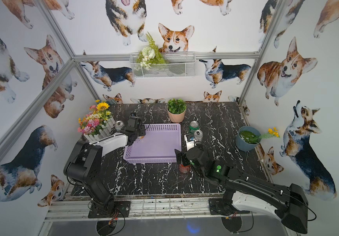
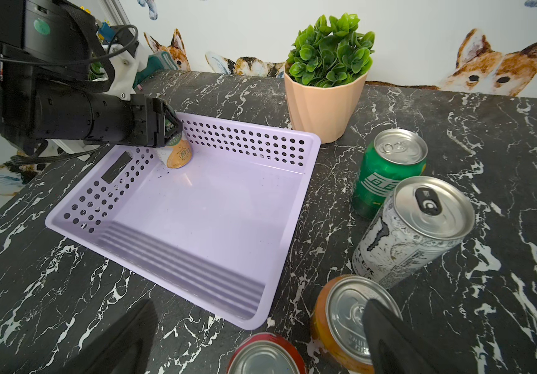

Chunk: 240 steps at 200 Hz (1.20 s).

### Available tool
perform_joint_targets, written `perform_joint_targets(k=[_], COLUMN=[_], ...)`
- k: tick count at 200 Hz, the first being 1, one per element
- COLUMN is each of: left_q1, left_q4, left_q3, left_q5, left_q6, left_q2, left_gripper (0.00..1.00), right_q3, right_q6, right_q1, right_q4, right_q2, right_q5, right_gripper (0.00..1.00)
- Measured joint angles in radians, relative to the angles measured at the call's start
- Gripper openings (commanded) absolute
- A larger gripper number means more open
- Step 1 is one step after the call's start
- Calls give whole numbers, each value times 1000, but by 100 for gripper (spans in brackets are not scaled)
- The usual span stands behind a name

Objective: Take out the drinks from the basket
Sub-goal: Pick up the drink from the basket, then place the drink at the center of the board.

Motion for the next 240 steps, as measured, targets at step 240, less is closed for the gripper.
perform_joint_targets(k=[240], left_q1=[-608], left_q4=[-491], left_q3=[-182], left_q5=[177], left_q6=[-51], left_q2=[-716], left_gripper=[0], right_q3=[2], right_q6=[-24], right_q1=[-77], right_q4=[18], right_q2=[-84], right_q5=[150], right_gripper=[100])
